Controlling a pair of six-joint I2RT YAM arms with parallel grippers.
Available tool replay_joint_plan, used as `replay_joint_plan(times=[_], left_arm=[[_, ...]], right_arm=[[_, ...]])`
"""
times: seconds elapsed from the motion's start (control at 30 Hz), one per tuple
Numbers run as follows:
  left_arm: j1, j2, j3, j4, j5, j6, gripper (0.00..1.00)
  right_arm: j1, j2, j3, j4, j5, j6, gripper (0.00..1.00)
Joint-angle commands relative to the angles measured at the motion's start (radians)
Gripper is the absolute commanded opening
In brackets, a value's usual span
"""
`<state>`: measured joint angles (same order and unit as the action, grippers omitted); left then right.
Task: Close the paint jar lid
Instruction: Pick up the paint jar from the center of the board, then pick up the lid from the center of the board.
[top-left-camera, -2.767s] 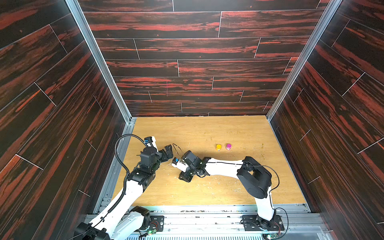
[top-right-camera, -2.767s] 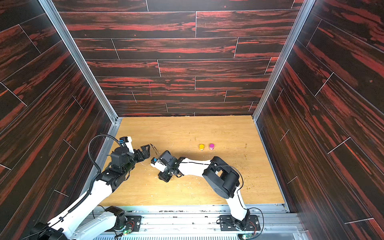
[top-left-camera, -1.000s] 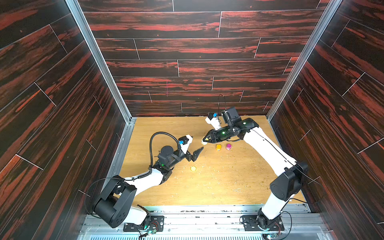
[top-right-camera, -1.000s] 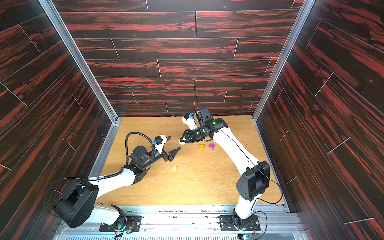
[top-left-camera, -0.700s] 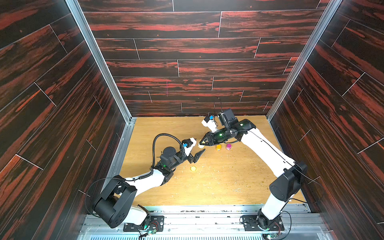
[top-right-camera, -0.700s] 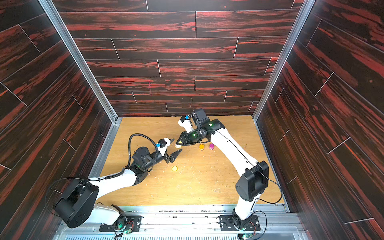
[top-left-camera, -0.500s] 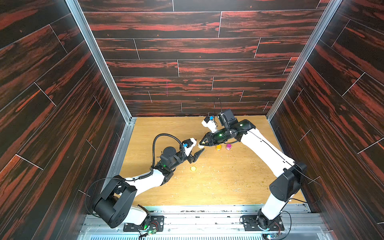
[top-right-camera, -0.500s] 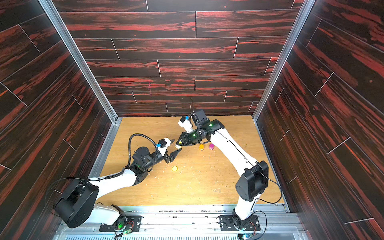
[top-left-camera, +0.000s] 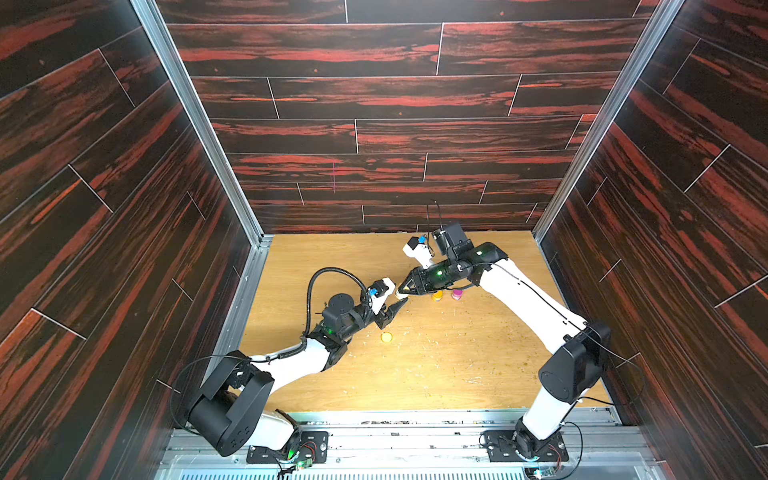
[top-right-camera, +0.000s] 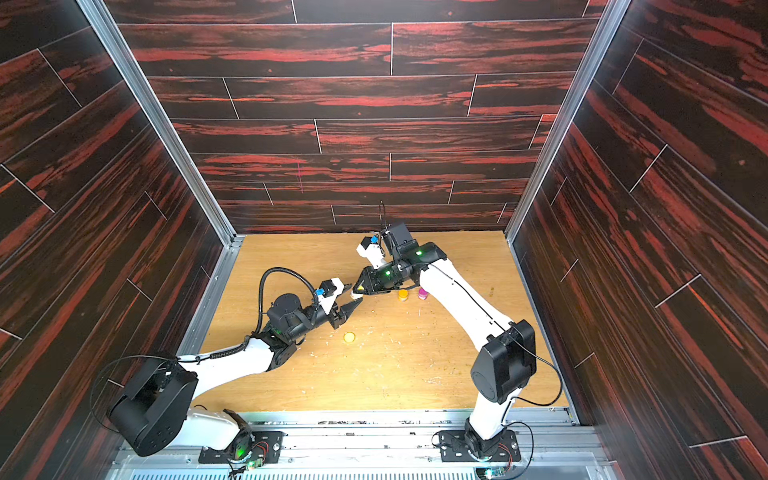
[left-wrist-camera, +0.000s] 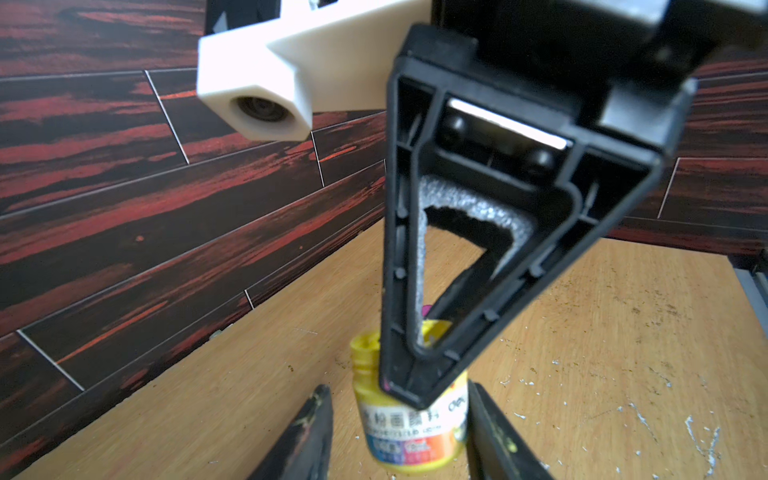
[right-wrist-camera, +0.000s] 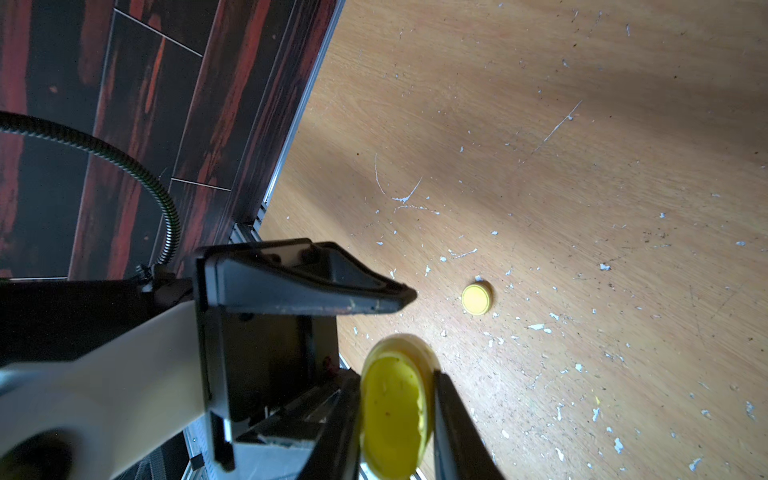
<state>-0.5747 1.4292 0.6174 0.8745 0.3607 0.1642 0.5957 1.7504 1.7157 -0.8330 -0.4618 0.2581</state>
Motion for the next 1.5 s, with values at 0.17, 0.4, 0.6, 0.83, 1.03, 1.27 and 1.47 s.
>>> replay_joint_plan(times=[0.17, 0.4, 0.6, 0.83, 1.03, 1.27, 1.47], left_arm=[[-0.002, -0.042, 0.015, -0.019, 0.01, 0.011, 0.41], [-0.002, -0.06, 0.021, -0.037, 0.015, 0.002, 0.31], [-0.002, -0.09, 0.005, -0.042, 0.005, -0.039, 0.29], [-0.001, -0.119, -0.02, -0.03, -0.029, -0.066, 0.29], [0.017, -0.141, -0.044, 0.006, -0.085, -0.1, 0.29], [0.091, -0.19, -0.039, 0.006, -0.113, -0.146, 0.29], [0.13, -0.254, -0.032, -0.055, -0.123, -0.145, 0.29]], right_arm=[[0.013, 0.0, -0.029, 0.015, -0.015, 0.01, 0.23], [0.014, -0.006, -0.044, 0.028, -0.026, 0.018, 0.26], [0.013, -0.039, -0.042, 0.029, -0.005, 0.019, 0.43], [-0.002, -0.144, -0.048, 0.014, 0.084, 0.009, 0.59], [-0.014, -0.275, -0.114, -0.028, 0.185, -0.005, 0.62], [0.02, -0.297, -0.343, 0.022, 0.202, -0.006, 0.62], [0.135, -0.14, -0.428, 0.109, 0.278, 0.006, 0.62]])
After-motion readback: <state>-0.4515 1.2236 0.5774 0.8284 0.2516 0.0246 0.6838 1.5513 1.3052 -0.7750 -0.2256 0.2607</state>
